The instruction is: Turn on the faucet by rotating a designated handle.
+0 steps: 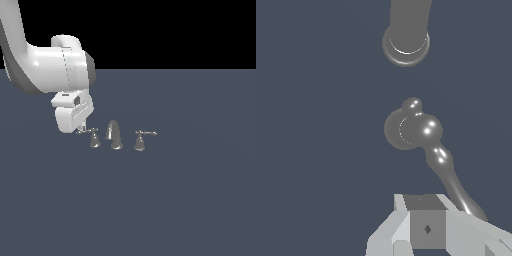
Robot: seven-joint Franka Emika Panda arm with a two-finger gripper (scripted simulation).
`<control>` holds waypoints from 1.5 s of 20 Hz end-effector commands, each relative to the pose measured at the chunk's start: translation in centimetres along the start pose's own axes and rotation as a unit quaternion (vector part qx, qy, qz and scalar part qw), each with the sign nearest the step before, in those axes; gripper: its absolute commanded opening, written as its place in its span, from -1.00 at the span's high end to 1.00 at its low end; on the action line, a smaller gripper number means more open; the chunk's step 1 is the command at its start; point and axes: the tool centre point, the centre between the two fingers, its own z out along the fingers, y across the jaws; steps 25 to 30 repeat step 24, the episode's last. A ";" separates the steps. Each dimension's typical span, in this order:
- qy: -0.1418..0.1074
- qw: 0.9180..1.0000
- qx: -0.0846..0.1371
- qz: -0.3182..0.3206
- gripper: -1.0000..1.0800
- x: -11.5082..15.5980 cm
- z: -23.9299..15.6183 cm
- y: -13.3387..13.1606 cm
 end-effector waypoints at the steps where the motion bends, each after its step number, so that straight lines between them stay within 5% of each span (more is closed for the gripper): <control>1: 0.003 1.000 -0.007 0.001 1.00 0.1 0.0 1.4; 30: 0.003 1.000 -0.008 0.007 1.00 4.3 -0.1 5.7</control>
